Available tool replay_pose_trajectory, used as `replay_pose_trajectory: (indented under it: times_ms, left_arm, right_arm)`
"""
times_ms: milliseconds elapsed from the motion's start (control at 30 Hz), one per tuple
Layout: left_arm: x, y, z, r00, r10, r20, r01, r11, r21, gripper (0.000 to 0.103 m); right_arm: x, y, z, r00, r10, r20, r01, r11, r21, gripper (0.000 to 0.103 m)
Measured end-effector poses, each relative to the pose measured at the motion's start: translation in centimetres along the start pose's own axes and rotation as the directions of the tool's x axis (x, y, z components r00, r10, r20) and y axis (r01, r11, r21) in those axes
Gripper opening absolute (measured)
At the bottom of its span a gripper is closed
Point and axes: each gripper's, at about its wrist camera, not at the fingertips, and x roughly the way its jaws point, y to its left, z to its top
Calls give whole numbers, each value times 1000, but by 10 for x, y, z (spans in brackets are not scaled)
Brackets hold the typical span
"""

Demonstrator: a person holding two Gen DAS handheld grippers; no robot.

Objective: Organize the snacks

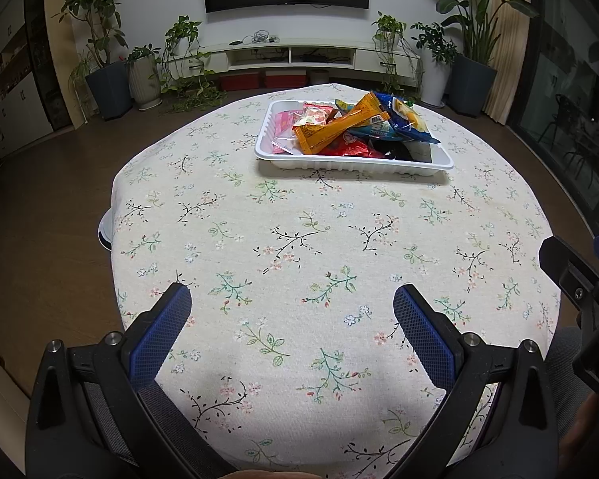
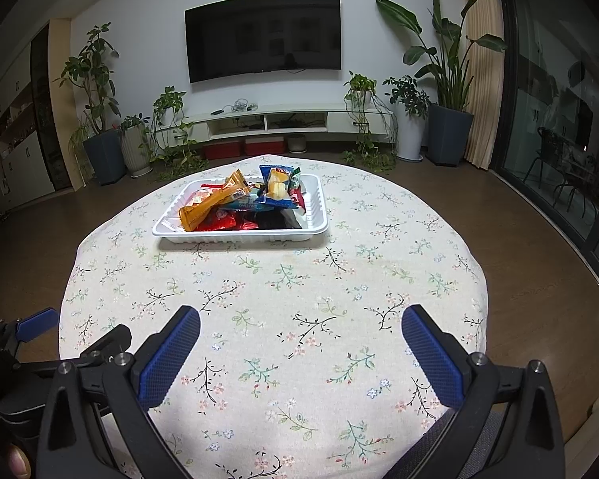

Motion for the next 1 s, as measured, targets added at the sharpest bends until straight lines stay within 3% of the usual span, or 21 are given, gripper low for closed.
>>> replay_pose_trajectory:
  times_ms: [567,1000]
  left_arm:
    - [2,1,-2,1000,3,-8,-3,1000,-2,103]
    - [2,5,-2,999,51,4,-51,999,1,103]
  right_arm:
    - [0,-4,-9,1000,0,-14,0,1000,1,103]
    - [2,-7,-9,999,8,-48,-7,1000,10,103]
